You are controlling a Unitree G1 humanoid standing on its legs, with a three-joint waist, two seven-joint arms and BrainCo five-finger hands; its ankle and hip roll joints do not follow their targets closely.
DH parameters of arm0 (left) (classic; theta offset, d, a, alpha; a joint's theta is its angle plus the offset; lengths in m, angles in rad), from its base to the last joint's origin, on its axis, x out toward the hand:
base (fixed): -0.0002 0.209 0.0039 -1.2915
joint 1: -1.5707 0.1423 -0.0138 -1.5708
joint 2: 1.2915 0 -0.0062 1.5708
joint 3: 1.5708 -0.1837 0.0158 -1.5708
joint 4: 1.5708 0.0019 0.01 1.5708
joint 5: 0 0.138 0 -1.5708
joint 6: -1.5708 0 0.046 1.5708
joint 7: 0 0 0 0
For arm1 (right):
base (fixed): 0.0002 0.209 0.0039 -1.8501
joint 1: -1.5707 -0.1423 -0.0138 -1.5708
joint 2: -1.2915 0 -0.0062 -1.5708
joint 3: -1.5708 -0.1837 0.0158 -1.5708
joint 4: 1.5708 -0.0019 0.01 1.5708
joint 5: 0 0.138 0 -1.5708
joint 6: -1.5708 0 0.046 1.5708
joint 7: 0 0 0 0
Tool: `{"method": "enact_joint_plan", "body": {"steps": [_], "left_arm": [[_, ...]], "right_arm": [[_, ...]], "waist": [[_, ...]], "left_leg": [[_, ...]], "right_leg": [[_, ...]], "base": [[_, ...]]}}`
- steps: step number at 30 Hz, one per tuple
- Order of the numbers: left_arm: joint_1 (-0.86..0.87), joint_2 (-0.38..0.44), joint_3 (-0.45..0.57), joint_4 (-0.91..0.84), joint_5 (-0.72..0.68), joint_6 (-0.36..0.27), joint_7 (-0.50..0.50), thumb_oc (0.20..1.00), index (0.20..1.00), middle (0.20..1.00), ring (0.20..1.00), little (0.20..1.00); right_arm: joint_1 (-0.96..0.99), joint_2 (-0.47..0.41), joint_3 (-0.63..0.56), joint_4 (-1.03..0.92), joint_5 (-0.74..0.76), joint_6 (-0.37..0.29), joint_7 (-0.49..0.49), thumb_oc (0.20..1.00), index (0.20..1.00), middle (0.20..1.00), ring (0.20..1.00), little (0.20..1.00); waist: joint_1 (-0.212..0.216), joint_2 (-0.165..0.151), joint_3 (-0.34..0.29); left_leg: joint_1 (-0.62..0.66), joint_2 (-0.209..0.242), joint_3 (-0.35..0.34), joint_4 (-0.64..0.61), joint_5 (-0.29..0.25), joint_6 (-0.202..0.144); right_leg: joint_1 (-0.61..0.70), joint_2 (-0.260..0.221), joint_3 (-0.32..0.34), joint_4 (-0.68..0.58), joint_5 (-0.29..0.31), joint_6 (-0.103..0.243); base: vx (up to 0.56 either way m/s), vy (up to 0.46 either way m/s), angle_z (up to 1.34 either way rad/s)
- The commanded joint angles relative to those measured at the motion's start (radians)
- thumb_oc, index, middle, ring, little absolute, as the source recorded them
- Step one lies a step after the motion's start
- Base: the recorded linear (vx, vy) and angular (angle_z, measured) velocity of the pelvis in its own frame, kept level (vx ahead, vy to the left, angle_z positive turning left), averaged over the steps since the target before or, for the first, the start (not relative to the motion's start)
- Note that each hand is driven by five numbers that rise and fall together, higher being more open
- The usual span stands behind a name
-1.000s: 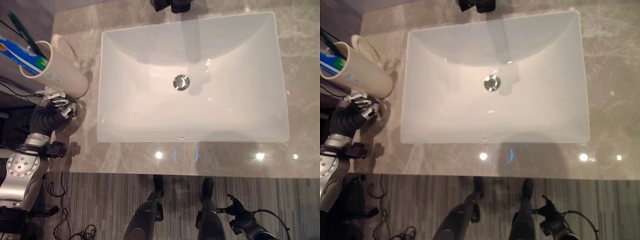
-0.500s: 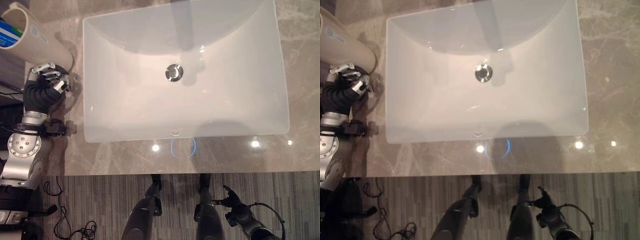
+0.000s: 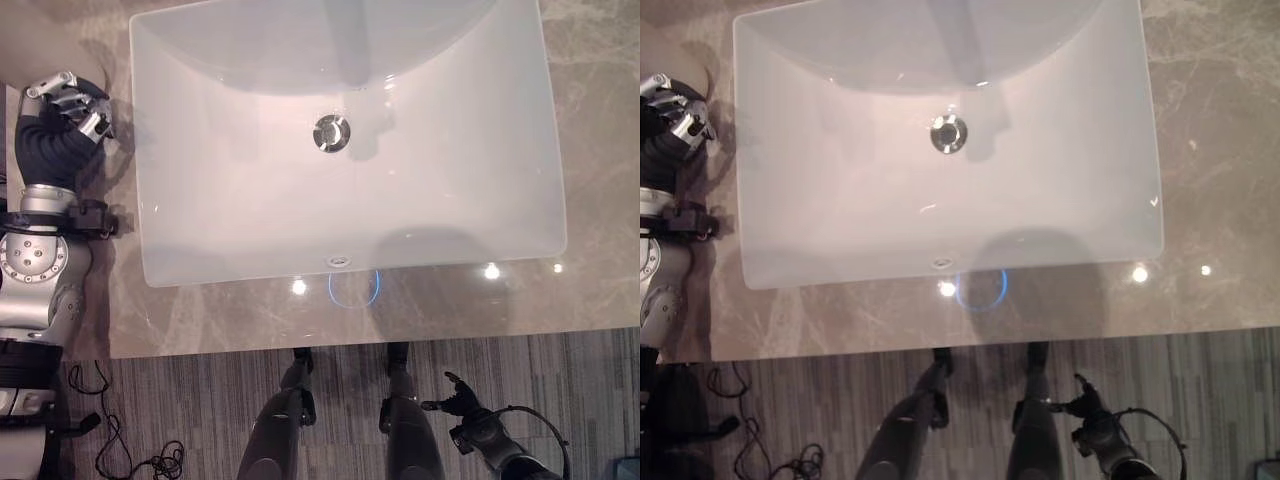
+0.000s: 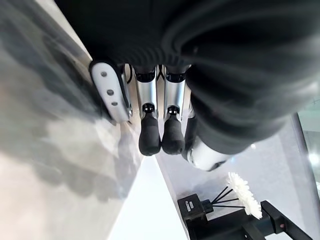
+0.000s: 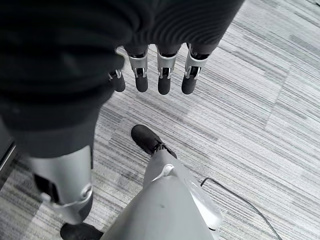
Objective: Put brush and paste in cup on sink, flatten towel.
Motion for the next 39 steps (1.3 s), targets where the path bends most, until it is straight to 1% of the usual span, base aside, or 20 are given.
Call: {"method": "enact_joint_plan", "body": {"steps": [1, 4, 5, 8, 13, 14, 18, 21, 23, 27, 30, 31, 34, 36, 39], "left_arm": [[0.114, 0.023, -0.079, 0.038, 0.008, 0.053, -0.047, 0.2, 0.2, 0.2, 0.2, 0.2], [0.19, 0.012, -0.07, -0.018, 0.01, 0.065, -0.088, 0.2, 0.2, 0.2, 0.2, 0.2], [0.227, 0.009, -0.052, -0.036, 0.014, 0.065, -0.098, 0.2, 0.2, 0.2, 0.2, 0.2], [0.265, 0.004, -0.021, -0.018, 0.018, 0.064, -0.095, 0.2, 0.2, 0.2, 0.2, 0.2], [0.267, 0.006, -0.016, -0.013, 0.017, 0.063, -0.092, 0.2, 0.2, 0.2, 0.2, 0.2], [0.261, 0.011, 0.009, 0.026, 0.021, 0.059, -0.063, 0.2, 0.2, 0.2, 0.2, 0.2], [0.252, 0.026, 0.026, 0.039, 0.025, 0.056, -0.045, 0.2, 0.2, 0.2, 0.2, 0.2], [0.217, 0.041, 0.021, 0.054, 0.025, 0.056, -0.032, 0.2, 0.2, 0.2, 0.2, 0.2], [0.16, 0.063, 0.002, 0.082, 0.023, 0.056, -0.014, 0.2, 0.2, 0.2, 0.2, 0.2], [0.091, 0.086, -0.018, 0.118, 0.016, 0.051, 0.005, 0.2, 0.2, 0.2, 0.2, 0.2], [0.038, 0.091, -0.051, 0.146, 0.018, 0.05, 0.012, 0.2, 0.2, 0.2, 0.2, 0.2], [-0.003, 0.101, -0.079, 0.161, 0.021, 0.05, 0.015, 0.2, 0.2, 0.2, 0.2, 0.2], [-0.026, 0.104, -0.097, 0.175, 0.022, 0.052, 0.017, 0.2, 0.2, 0.2, 0.2, 0.2], [-0.091, 0.115, -0.135, 0.207, 0.028, 0.057, 0.029, 0.2, 0.2, 0.2, 0.2, 0.2], [-0.113, 0.125, -0.144, 0.227, 0.028, 0.058, 0.036, 0.2, 0.2, 0.2, 0.2, 0.2]], "right_arm": [[-0.001, -0.028, 0.011, 0.014, 0.016, -0.003, -0.009, 1.0, 1.0, 1.0, 1.0, 1.0], [0.009, -0.025, 0.008, 0.011, 0.011, -0.001, -0.002, 1.0, 1.0, 1.0, 1.0, 1.0], [0.013, -0.024, 0.005, 0.006, 0.006, -0.004, 0.003, 1.0, 1.0, 1.0, 1.0, 1.0], [0.01, -0.024, 0.006, 0.001, -0.002, -0.007, 0.004, 1.0, 1.0, 1.0, 1.0, 1.0], [0.009, -0.024, 0.006, 0.001, -0.001, -0.008, 0.004, 1.0, 1.0, 1.0, 1.0, 1.0], [0.002, -0.027, 0.006, 0.016, -0.007, -0.007, -0.005, 1.0, 1.0, 1.0, 1.0, 1.0], [0.0, -0.026, -0.001, 0.019, 0.0, -0.006, -0.009, 1.0, 1.0, 1.0, 1.0, 1.0], [0.0, -0.025, -0.004, 0.027, 0.005, -0.002, -0.01, 1.0, 1.0, 1.0, 1.0, 1.0], [-0.003, -0.024, -0.006, 0.034, 0.016, 0.0, -0.012, 1.0, 1.0, 1.0, 1.0, 1.0], [-0.005, -0.026, -0.004, 0.021, 0.024, 0.001, -0.012, 1.0, 1.0, 1.0, 1.0, 1.0], [-0.003, -0.027, 0.002, 0.014, 0.027, -0.003, -0.012, 1.0, 1.0, 1.0, 1.0, 1.0], [-0.006, -0.028, 0.007, 0.016, 0.034, -0.003, -0.011, 1.0, 1.0, 1.0, 1.0, 1.0], [-0.007, -0.029, 0.006, 0.016, 0.036, -0.004, -0.011, 1.0, 1.0, 1.0, 1.0, 1.0], [-0.011, -0.028, 0.014, -0.002, 0.041, -0.003, -0.014, 1.0, 1.0, 1.0, 1.0, 1.0], [-0.008, -0.025, 0.018, -0.006, 0.044, -0.006, -0.014, 1.0, 1.0, 1.0, 1.0, 1.0]], "waist": [[-0.009, 0.03, 0.001], [-0.006, 0.025, -0.016], [-0.002, 0.023, -0.022], [0.006, 0.024, -0.025], [0.008, 0.025, -0.024], [0.018, 0.037, -0.016], [0.016, 0.041, -0.008], [0.014, 0.04, -0.002], [0.01, 0.038, 0.004], [0.003, 0.029, 0.012], [-0.002, 0.025, 0.014], [-0.008, 0.023, 0.015], [-0.009, 0.022, 0.015], [-0.016, 0.02, 0.021], [-0.019, 0.016, 0.022]], "left_leg": [[-0.048, 0.022, -0.101, -0.021, 0.071, -0.046], [-0.024, 0.014, -0.101, -0.021, 0.065, -0.043], [-0.015, 0.01, -0.102, -0.021, 0.062, -0.04], [-0.017, 0.004, -0.103, -0.021, 0.064, -0.037], [-0.018, 0.004, -0.103, -0.021, 0.065, -0.037], [-0.03, 0.001, -0.106, -0.021, 0.069, -0.037], [-0.038, -0.001, -0.105, -0.021, 0.07, -0.039], [-0.047, 0.001, -0.102, -0.021, 0.072, -0.042], [-0.054, 0.0, -0.103, -0.021, 0.073, -0.042], [-0.064, 0.003, -0.098, -0.021, 0.073, -0.042], [-0.066, 0.007, -0.094, -0.021, 0.073, -0.041], [-0.07, 0.009, -0.095, -0.021, 0.074, -0.041], [-0.071, 0.01, -0.095, -0.021, 0.074, -0.042], [-0.08, 0.014, -0.095, -0.021, 0.075, -0.042], [-0.084, 0.018, -0.095, -0.021, 0.076, -0.043]], "right_leg": [[0.264, -0.025, -0.03, -0.001, -0.113, 0.052], [0.293, -0.026, -0.039, -0.001, -0.114, 0.046], [0.3, -0.028, -0.044, -0.001, -0.116, 0.045], [0.298, -0.03, -0.053, -0.001, -0.116, 0.044], [0.297, -0.031, -0.055, -0.001, -0.117, 0.044], [0.291, -0.033, -0.064, -0.001, -0.122, 0.045], [0.285, -0.035, -0.065, -0.001, -0.119, 0.048], [0.28, -0.038, -0.065, -0.001, -0.118, 0.05], [0.27, -0.04, -0.06, -0.001, -0.109, 0.054], [0.258, -0.04, -0.049, -0.001, -0.1, 0.057], [0.253, -0.04, -0.044, -0.001, -0.096, 0.057], [0.248, -0.039, -0.04, -0.001, -0.095, 0.058], [0.246, -0.039, -0.039, -0.001, -0.095, 0.059], [0.233, -0.036, -0.036, -0.001, -0.094, 0.061], [0.23, -0.033, -0.032, -0.001, -0.092, 0.062]], "base": [[0.0, 0.0, 0.0], [0.0, 0.0, 0.0], [0.0, 0.0, 0.0], [-0.03, 0.022, 0.03], [-0.01, 0.01, 0.03], [-0.03, 0.048, -0.02], [-0.01, 0.021, 0.04], [0.0, 0.014, -0.05], [-0.01, 0.021, -0.05], [0.0, 0.0, 0.0], [0.0, 0.0, 0.0], [0.0, 0.0, 0.0], [0.0, 0.0, 0.0], [0.0, 0.0, 0.0], [0.0, 0.0, 0.0]]}}
